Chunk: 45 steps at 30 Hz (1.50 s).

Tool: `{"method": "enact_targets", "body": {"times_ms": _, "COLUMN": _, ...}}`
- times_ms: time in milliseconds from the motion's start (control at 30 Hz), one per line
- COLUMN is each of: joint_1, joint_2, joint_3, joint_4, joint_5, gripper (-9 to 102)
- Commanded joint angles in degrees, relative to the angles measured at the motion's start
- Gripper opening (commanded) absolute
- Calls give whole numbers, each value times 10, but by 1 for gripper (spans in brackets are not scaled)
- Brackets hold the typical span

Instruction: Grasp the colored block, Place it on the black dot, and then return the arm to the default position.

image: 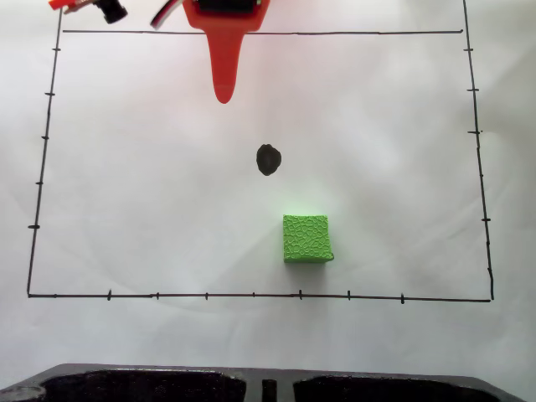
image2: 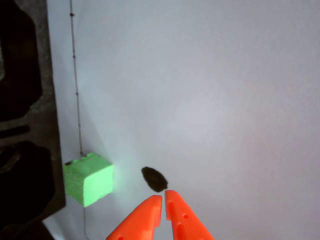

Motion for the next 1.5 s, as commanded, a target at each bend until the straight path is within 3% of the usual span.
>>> {"method": "enact_targets", "body": {"times_ms": 0, "joint_1": 1, "joint_2": 8, "joint_3": -3, "joint_4": -3, "joint_5": -4, "gripper": 0}}
{"method": "enact_targets", "body": {"times_ms": 767, "joint_1": -12, "joint_2": 3, "joint_3": -7, "joint_4": 1, "joint_5": -9, "gripper": 0}}
{"method": "enact_targets", "body": {"times_ms": 1167, "joint_1": -46, "joint_2": -203, "joint_3": -139, "joint_4": -30, "joint_5": 35, "gripper": 0}}
{"method": "enact_targets", "body": {"times_ms": 1467, "joint_1": -82, "joint_2": -436, "joint_3": -345, "joint_4": -21, "joint_5": 120, "gripper": 0}}
